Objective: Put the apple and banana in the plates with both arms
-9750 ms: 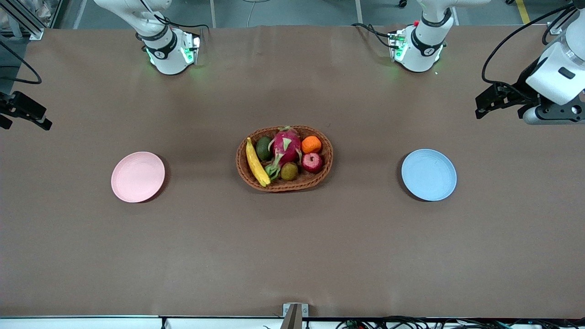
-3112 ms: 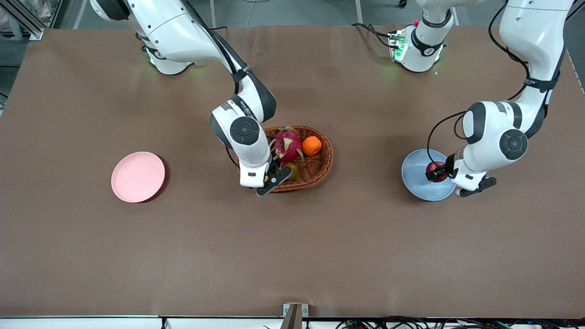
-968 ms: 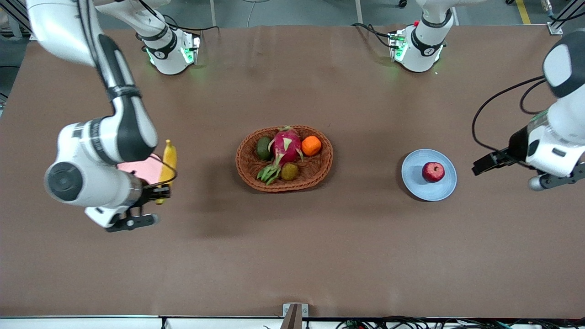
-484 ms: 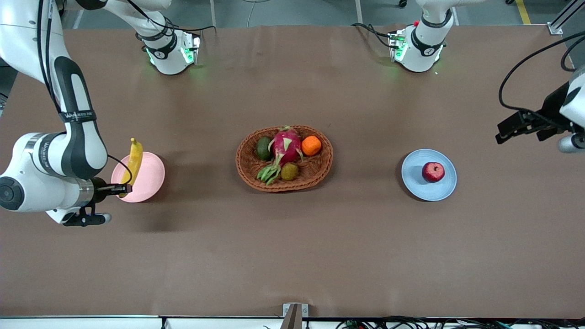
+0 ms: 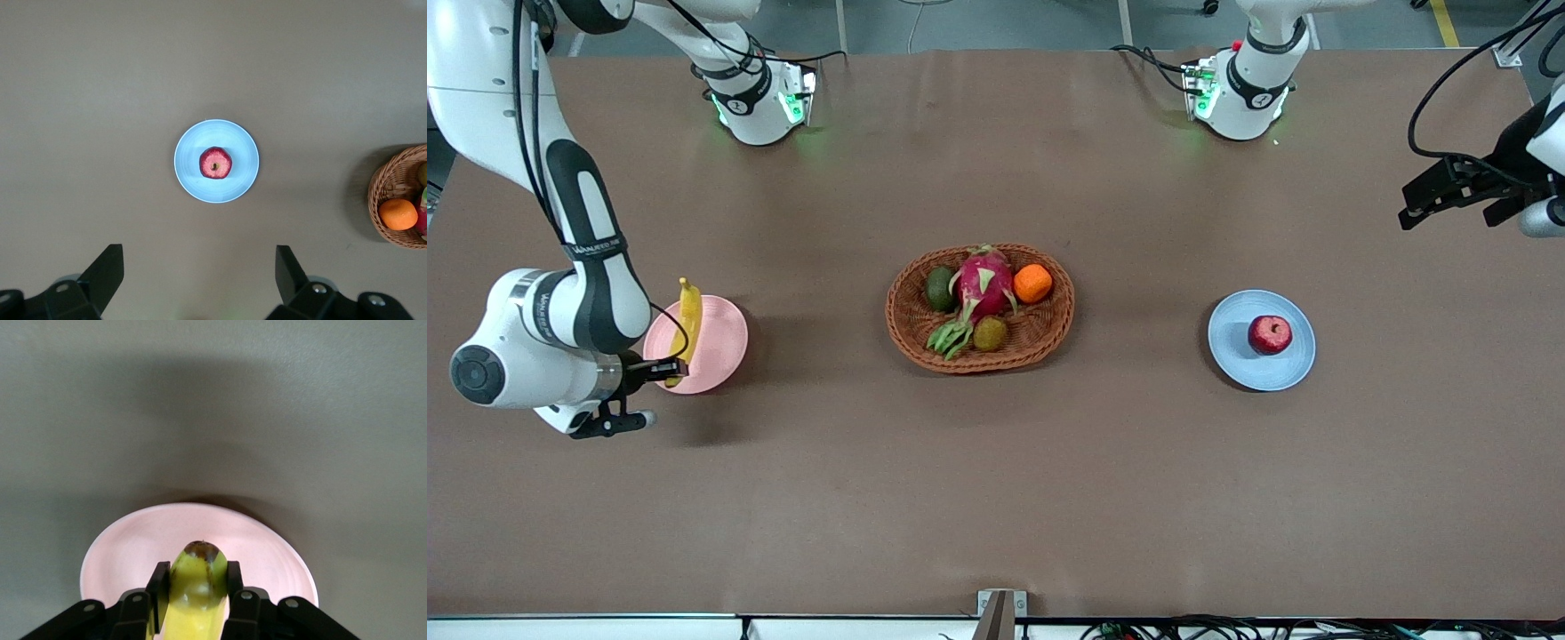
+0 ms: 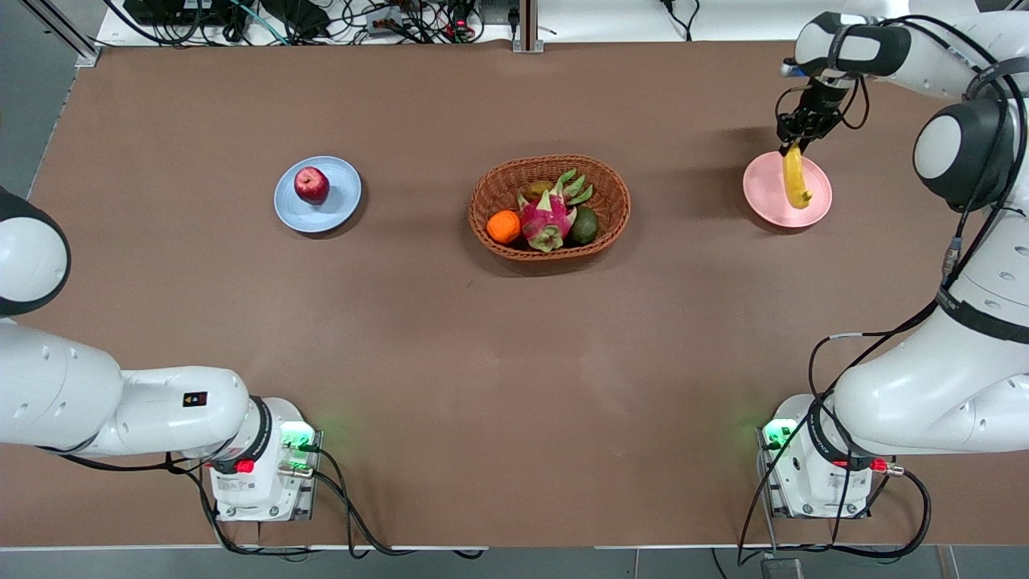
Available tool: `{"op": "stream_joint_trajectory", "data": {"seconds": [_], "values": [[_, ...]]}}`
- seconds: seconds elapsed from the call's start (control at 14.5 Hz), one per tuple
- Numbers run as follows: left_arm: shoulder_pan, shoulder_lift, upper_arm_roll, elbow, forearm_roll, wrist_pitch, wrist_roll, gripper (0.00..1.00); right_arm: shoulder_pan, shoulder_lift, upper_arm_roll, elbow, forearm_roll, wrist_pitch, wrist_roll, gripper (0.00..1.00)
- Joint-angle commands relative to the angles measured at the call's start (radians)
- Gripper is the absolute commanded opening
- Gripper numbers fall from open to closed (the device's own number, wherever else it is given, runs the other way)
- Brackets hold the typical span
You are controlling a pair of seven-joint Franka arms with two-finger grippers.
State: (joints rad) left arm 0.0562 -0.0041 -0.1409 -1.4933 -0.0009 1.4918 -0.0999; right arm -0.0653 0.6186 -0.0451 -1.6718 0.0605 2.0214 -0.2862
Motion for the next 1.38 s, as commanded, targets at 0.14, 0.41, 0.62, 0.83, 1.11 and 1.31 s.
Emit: {"op": "stream_joint_trajectory", "data": {"seconds": [0.14, 0.41, 0.62, 0.83, 1.11, 1.31], "values": [[-0.007, -0.01, 0.012, -0.019, 0.012, 0.004, 0.014, 1.0, -0.024, -0.013, 0.021, -0.009, -0.013, -0.013, -0.007, 1.0], [-0.004, -0.01, 0.015, -0.016, 0.012, 0.014, 0.016, 1.0, -0.013, -0.129, 0.022, 0.069, -0.002, -0.148, 0.018, 1.0], [-0.004, -0.001, 0.015, -0.018, 0.01, 0.021, 0.016, 1.0, -0.013, -0.224, 0.024, 0.165, -0.002, -0.288, 0.062, 1.0], [-0.004, -0.004, 0.015, -0.015, 0.01, 0.021, 0.017, 1.0, -0.014, -0.293, 0.025, 0.262, -0.002, -0.41, 0.143, 1.0], [-0.007, -0.002, 0.009, -0.013, 0.006, 0.018, 0.016, 1.0, -0.011, -0.404, 0.031, 0.293, -0.001, -0.507, 0.268, 1.0], [-0.006, -0.01, 0.007, -0.015, 0.007, -0.005, 0.016, 1.0, -0.014, -0.415, 0.025, 0.346, -0.016, -0.498, 0.266, 1.0]]}}
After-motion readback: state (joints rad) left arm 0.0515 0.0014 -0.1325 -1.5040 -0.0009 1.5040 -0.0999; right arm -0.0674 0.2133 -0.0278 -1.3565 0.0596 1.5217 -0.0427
